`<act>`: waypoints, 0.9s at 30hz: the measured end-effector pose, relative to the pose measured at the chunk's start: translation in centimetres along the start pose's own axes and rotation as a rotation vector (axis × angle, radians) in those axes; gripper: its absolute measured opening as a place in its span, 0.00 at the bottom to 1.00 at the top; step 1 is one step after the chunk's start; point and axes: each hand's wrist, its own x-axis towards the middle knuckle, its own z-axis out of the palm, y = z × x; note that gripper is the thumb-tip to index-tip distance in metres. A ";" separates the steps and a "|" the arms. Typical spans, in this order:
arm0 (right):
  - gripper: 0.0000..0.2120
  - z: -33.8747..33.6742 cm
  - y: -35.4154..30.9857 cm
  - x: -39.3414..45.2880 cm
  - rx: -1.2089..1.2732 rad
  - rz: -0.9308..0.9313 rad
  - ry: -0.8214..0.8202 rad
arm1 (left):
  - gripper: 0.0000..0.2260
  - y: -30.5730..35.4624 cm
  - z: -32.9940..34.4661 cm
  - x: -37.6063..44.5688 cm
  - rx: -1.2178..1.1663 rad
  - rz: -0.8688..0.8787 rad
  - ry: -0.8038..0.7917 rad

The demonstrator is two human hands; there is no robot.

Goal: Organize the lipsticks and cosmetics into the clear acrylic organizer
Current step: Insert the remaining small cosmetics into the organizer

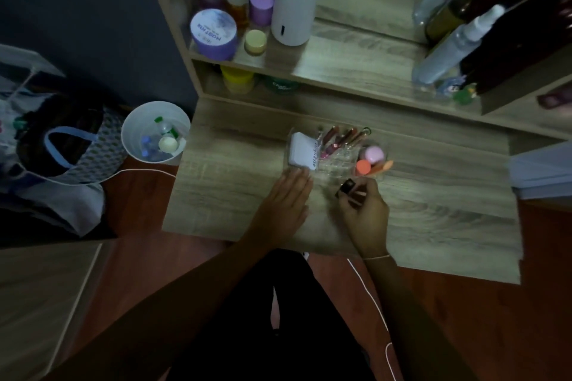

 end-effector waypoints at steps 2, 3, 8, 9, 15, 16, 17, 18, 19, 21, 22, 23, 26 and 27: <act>0.15 -0.7 -0.2 0.6 0.015 -0.039 0.039 | 0.26 0.9 0.2 0.6 -0.001 0.009 -0.009; 0.17 -0.9 -0.4 1.0 0.024 -0.061 0.048 | 0.26 1.2 0.3 0.9 -0.002 0.007 -0.018; 0.13 -0.5 -1.5 3.1 0.007 -0.116 0.080 | 0.28 2.2 0.6 1.9 -0.003 -0.020 -0.093; 0.13 -0.3 -1.7 3.6 0.004 -0.123 0.080 | 0.28 2.2 0.6 2.0 0.003 -0.025 -0.105; 0.12 0.5 -2.4 5.6 -0.061 -0.220 0.050 | 0.27 2.2 0.5 2.2 0.003 -0.036 -0.107; 0.12 0.5 -2.4 5.7 -0.070 -0.227 0.047 | 0.27 2.2 0.4 2.3 0.006 -0.040 -0.110; 0.12 0.6 -2.3 5.8 -0.078 -0.229 0.037 | 0.27 2.1 0.3 2.4 0.001 -0.045 -0.112; 0.12 0.6 -2.2 5.9 -0.084 -0.225 0.020 | 0.27 2.1 0.2 2.5 -0.010 -0.053 -0.112; 0.13 0.6 -2.1 6.1 -0.088 -0.218 -0.002 | 0.28 2.1 0.2 2.5 -0.019 -0.064 -0.117; 0.14 0.5 -2.0 6.3 -0.096 -0.213 -0.038 | 0.28 2.2 0.1 2.6 -0.019 -0.087 -0.122; 0.14 0.5 -1.9 6.5 -0.101 -0.225 -0.044 | 0.28 2.2 0.0 2.5 -0.017 -0.093 -0.120; 0.15 0.4 -1.9 6.6 -0.106 -0.240 -0.045 | 0.28 2.2 -0.1 2.5 -0.014 -0.094 -0.121; 0.15 0.3 -2.0 7.0 -0.125 -0.267 -0.063 | 0.28 2.2 -0.1 2.6 0.006 -0.089 -0.104; 0.16 0.3 -2.0 7.1 -0.137 -0.272 -0.075 | 0.28 2.2 0.0 2.6 0.002 -0.090 -0.096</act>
